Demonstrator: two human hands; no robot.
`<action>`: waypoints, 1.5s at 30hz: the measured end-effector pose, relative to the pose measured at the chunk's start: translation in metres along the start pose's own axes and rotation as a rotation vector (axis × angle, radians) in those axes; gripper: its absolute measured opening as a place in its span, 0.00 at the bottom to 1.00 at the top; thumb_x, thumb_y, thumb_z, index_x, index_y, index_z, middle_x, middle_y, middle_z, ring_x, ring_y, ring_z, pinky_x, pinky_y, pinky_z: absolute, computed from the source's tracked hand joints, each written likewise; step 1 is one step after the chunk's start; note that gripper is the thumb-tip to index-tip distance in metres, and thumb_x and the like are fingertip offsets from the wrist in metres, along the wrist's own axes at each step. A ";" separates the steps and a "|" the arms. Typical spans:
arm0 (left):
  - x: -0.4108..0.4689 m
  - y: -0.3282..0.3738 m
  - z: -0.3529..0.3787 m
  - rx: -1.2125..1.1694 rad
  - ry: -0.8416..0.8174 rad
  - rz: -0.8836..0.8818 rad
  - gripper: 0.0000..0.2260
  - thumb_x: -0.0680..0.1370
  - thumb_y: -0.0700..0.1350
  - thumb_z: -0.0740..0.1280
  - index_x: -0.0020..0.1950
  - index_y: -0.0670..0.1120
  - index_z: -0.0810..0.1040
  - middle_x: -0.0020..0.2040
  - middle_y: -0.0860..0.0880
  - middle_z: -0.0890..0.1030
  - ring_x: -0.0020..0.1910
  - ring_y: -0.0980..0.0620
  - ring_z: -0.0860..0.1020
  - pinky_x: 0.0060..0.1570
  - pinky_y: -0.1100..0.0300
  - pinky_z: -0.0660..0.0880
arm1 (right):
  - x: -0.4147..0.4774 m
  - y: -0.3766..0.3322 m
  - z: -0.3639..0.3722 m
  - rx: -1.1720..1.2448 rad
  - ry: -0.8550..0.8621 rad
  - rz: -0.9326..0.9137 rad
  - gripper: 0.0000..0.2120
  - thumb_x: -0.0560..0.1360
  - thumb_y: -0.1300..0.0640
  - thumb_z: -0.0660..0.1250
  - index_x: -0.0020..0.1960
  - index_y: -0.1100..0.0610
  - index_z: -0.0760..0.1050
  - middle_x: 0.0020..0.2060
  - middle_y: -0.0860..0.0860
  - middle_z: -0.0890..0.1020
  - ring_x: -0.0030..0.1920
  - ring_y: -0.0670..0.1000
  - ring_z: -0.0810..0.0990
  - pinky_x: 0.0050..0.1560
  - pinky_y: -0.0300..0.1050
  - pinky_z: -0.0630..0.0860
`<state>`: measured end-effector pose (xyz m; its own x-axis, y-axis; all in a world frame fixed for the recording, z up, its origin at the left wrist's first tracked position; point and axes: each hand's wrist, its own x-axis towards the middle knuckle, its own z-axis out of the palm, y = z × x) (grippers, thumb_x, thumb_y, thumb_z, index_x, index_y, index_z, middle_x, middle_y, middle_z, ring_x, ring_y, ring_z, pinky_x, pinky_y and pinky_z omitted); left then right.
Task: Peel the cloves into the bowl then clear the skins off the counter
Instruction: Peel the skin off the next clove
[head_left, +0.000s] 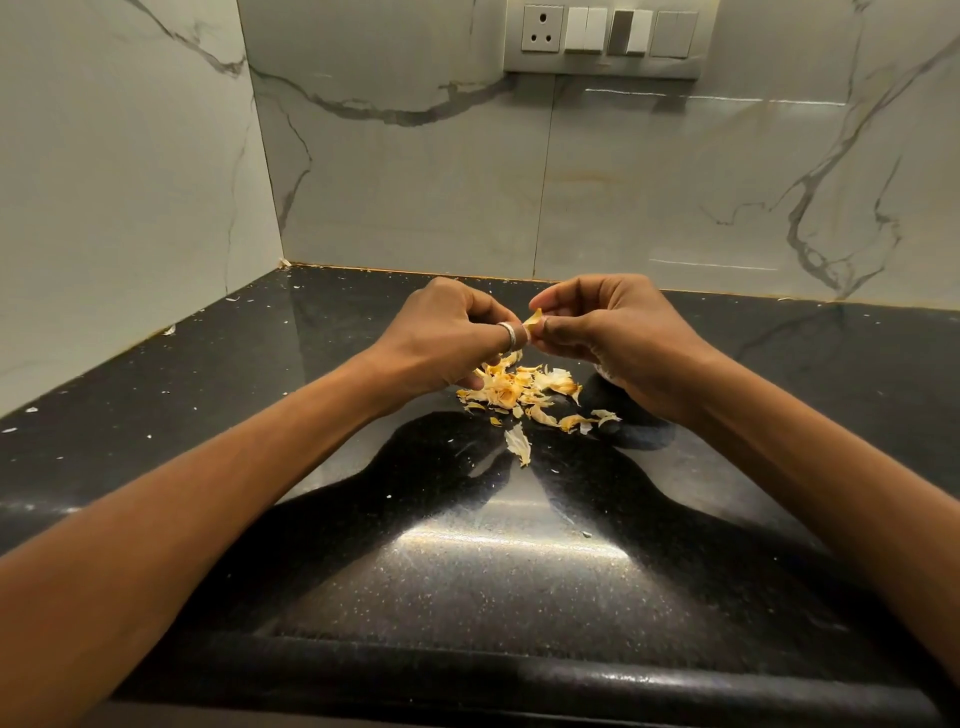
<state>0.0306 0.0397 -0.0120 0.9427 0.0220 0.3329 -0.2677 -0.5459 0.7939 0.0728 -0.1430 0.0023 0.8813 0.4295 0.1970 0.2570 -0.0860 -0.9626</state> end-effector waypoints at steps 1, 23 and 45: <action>0.000 0.000 0.000 0.003 -0.005 0.009 0.05 0.77 0.45 0.73 0.49 0.45 0.85 0.44 0.43 0.84 0.42 0.48 0.83 0.35 0.55 0.83 | 0.000 0.000 0.000 0.003 -0.002 0.000 0.08 0.76 0.72 0.67 0.53 0.65 0.79 0.45 0.58 0.83 0.47 0.53 0.85 0.53 0.46 0.83; -0.002 0.004 -0.003 -0.190 -0.019 -0.075 0.05 0.79 0.39 0.69 0.44 0.44 0.83 0.41 0.46 0.82 0.36 0.58 0.81 0.30 0.61 0.79 | -0.001 -0.002 0.002 0.014 -0.001 0.020 0.08 0.78 0.73 0.64 0.51 0.66 0.80 0.50 0.63 0.84 0.50 0.55 0.85 0.55 0.44 0.82; 0.000 0.001 -0.003 0.062 0.056 -0.055 0.08 0.78 0.45 0.70 0.45 0.43 0.84 0.40 0.46 0.83 0.39 0.51 0.81 0.33 0.59 0.81 | -0.003 -0.006 -0.003 -0.088 0.083 -0.053 0.06 0.80 0.69 0.64 0.53 0.66 0.79 0.49 0.65 0.83 0.47 0.57 0.84 0.49 0.45 0.84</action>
<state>0.0298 0.0413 -0.0099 0.9425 0.0992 0.3193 -0.2016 -0.5932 0.7794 0.0701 -0.1464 0.0080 0.8944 0.3596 0.2659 0.3350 -0.1448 -0.9310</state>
